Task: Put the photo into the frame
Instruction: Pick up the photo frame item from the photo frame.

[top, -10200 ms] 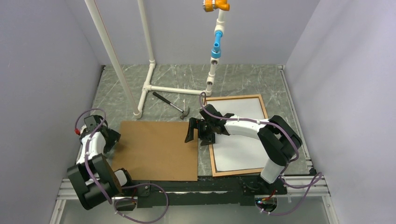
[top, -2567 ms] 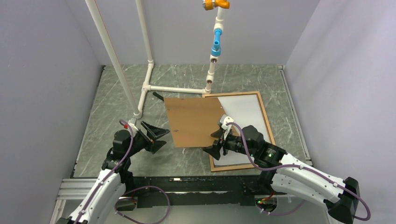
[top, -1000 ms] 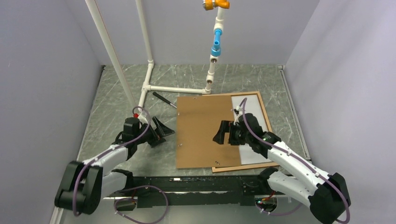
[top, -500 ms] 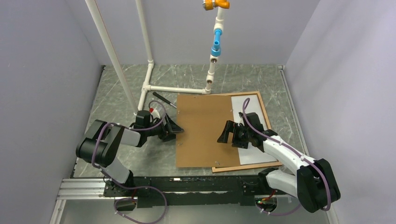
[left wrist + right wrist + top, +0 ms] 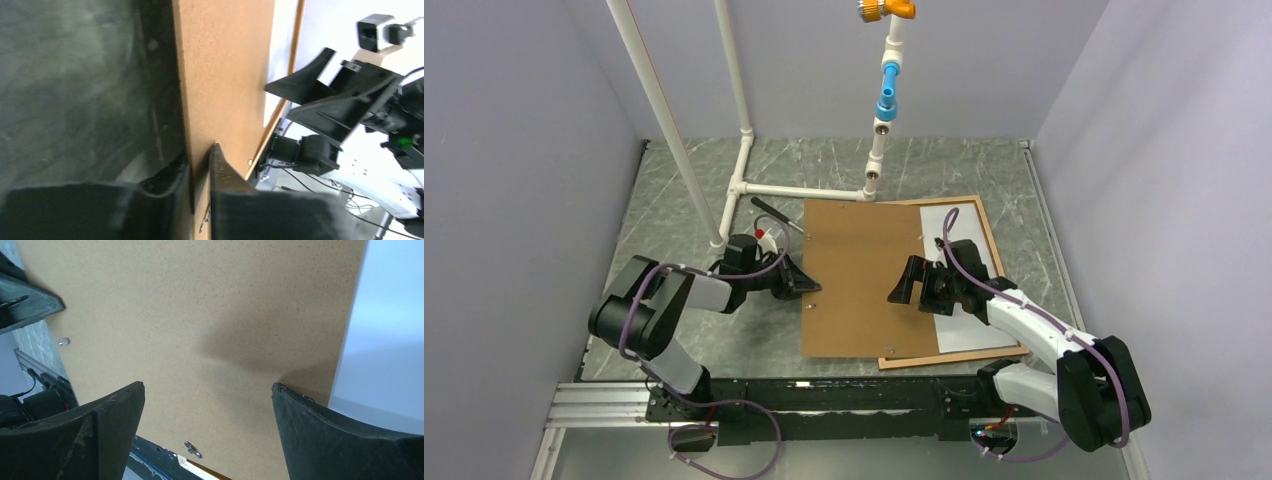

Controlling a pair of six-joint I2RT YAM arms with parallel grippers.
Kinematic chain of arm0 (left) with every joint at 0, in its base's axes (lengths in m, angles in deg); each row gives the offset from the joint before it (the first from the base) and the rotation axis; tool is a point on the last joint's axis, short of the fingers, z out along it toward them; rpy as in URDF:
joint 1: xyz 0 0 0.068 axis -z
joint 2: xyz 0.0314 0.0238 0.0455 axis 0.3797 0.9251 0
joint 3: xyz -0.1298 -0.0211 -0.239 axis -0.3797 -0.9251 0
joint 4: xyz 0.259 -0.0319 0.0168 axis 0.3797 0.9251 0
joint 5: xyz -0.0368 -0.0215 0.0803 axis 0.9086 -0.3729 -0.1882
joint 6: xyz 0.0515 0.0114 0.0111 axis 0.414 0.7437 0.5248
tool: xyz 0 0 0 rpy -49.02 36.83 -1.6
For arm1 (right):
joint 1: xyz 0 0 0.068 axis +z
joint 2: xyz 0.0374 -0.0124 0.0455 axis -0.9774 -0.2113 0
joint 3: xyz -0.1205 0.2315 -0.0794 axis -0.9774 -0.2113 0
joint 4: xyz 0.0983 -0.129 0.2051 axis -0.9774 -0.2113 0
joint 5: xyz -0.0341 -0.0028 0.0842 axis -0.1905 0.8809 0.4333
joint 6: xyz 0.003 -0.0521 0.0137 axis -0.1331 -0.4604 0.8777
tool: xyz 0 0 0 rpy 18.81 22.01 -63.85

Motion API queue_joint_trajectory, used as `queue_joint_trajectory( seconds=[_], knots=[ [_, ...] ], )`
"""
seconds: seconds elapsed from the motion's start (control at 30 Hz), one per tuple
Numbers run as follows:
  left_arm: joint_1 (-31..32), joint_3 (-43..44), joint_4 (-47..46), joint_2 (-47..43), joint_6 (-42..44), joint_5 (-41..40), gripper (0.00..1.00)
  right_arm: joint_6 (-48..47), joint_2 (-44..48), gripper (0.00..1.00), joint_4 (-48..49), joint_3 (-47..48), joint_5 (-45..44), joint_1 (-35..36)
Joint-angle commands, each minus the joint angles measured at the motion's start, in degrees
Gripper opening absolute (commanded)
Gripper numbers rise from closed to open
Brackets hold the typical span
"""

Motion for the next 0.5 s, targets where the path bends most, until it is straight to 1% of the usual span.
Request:
queue_joint_trajectory(
  seconds=[0.0, 0.1, 0.23, 0.37, 0.47],
  knots=[
    [1.0, 0.9, 2.3, -4.2, 2.3, -2.0, 0.0, -0.4, 0.7, 1.0, -0.6, 0.1, 0.0, -0.2],
    [1.1, -0.3, 5.7, -7.9, 2.4, -3.9, 0.0, -1.1, 2.0, 1.0, -3.4, 2.7, -1.1, -0.4],
    [1.3, -1.4, 12.4, -15.5, 2.7, -7.2, 0.0, -2.5, 3.3, 1.0, -7.1, 6.0, -3.6, -1.1],
    [1.2, -1.1, 23.8, -24.8, 4.4, -12.3, 0.0, -4.6, 3.1, 1.0, -11.2, 9.1, -6.5, -3.6],
    [1.3, 0.1, 31.8, -31.9, 5.6, -15.4, 0.0, -6.9, 2.1, 1.0, -13.9, 11.7, -7.0, -7.4]
  ],
)
